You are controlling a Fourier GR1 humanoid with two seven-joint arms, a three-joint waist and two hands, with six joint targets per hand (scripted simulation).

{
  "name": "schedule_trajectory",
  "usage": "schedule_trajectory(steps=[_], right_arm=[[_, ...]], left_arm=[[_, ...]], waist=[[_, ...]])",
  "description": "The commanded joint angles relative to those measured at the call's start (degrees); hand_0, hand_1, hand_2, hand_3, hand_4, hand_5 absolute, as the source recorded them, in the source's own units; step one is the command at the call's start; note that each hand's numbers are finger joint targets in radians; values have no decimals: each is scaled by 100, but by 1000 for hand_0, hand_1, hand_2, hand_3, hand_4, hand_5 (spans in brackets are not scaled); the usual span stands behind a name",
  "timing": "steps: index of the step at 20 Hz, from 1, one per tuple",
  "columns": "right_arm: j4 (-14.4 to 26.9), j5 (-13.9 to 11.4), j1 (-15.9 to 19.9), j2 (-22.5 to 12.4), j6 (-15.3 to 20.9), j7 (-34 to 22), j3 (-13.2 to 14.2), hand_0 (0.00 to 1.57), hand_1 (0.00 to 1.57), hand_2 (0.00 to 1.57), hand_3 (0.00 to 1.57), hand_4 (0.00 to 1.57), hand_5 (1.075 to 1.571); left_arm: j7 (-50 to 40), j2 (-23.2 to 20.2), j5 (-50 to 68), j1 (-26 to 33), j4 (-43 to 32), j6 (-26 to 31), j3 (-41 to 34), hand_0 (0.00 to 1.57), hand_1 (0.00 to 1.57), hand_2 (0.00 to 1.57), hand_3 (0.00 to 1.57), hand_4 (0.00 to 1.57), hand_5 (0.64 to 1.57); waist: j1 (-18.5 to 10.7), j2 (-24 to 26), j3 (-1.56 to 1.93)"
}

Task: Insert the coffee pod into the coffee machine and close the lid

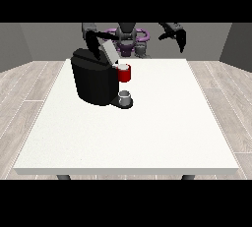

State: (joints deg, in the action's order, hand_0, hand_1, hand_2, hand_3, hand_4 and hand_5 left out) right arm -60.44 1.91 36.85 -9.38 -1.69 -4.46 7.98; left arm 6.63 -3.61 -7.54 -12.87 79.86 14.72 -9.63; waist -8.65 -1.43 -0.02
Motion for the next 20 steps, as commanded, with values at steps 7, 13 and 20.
schedule_trajectory(steps=[7, 13, 20], right_arm=[[338, -198, 507, -67, 55, -80, -96, 0, 0, 0, 0, 127, 1571], [148, -487, 784, 201, 150, 141, -477, 0, 0, 0, 0, 40, 1571], [75, -658, 1422, 249, 357, -295, -569, 0, 0, 0, 0, 0, 1571]], left_arm=[[-116, 62, -81, 309, 303, -191, 288, 0, 0, 0, 0, 358, 1571], [-85, -298, 309, 75, 35, 105, -88, 0, 0, 0, 0, 362, 1571], [27, -254, 117, -250, -10, 6, 98, 0, 0, 0, 0, 326, 1571]], waist=[[-127, -102, 2], [-136, -216, 0], [-448, -543, -2]])
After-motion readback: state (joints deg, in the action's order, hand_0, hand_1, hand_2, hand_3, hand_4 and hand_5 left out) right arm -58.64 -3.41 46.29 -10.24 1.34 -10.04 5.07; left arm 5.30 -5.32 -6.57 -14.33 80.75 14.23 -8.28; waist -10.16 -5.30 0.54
